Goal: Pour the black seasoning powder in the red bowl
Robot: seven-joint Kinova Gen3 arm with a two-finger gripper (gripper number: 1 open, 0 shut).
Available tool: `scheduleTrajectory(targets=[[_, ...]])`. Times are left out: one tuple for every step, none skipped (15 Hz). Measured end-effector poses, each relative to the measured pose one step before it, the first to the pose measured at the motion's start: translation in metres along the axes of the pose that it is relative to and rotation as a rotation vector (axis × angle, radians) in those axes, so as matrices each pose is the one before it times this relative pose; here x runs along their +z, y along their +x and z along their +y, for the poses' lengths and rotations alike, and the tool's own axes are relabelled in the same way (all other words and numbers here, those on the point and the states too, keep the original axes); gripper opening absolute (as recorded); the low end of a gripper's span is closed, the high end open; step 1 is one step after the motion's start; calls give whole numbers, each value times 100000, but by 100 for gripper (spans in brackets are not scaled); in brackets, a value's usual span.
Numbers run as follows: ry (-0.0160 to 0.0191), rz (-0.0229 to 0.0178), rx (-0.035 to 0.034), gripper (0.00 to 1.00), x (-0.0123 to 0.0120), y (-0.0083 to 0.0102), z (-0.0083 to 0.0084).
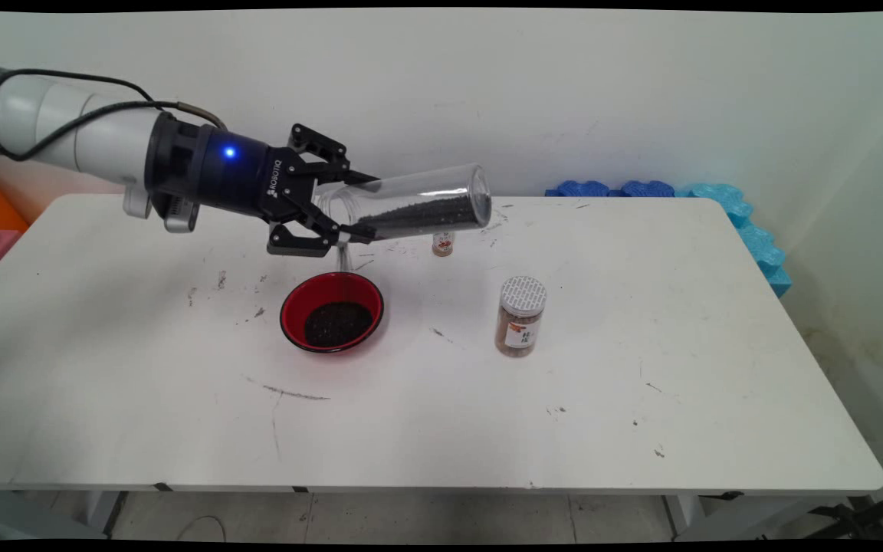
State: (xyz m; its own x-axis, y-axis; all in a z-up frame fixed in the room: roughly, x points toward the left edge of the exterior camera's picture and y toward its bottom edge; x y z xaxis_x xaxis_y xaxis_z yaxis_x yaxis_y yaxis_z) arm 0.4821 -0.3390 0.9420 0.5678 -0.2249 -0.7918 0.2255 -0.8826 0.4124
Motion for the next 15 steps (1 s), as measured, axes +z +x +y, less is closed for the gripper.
scheduleTrajectory(targets=[[-121, -9, -378, 0, -63, 71, 3], [-86, 4, -251, 0, -44, 49, 6], [-120, 4, -351, 0, -77, 84, 12], [-122, 10, -266, 0, -65, 66, 17], [-151, 55, -271, 0, -68, 74, 15], [-117, 28, -264, 0, -52, 67, 22], [-139, 65, -260, 0, -60, 67, 24], [-126, 64, -199, 0, -51, 58, 22], [-91, 90, -192, 0, -49, 53, 18], [-90, 74, -143, 0, -45, 44, 19], [-143, 86, -198, 0, -60, 54, 33], [-124, 104, -237, 0, -63, 58, 28], [-133, 76, -224, 0, -59, 46, 29], [-122, 88, -243, 0, -53, 44, 20], [-93, 44, -170, 0, -37, 29, 13]])
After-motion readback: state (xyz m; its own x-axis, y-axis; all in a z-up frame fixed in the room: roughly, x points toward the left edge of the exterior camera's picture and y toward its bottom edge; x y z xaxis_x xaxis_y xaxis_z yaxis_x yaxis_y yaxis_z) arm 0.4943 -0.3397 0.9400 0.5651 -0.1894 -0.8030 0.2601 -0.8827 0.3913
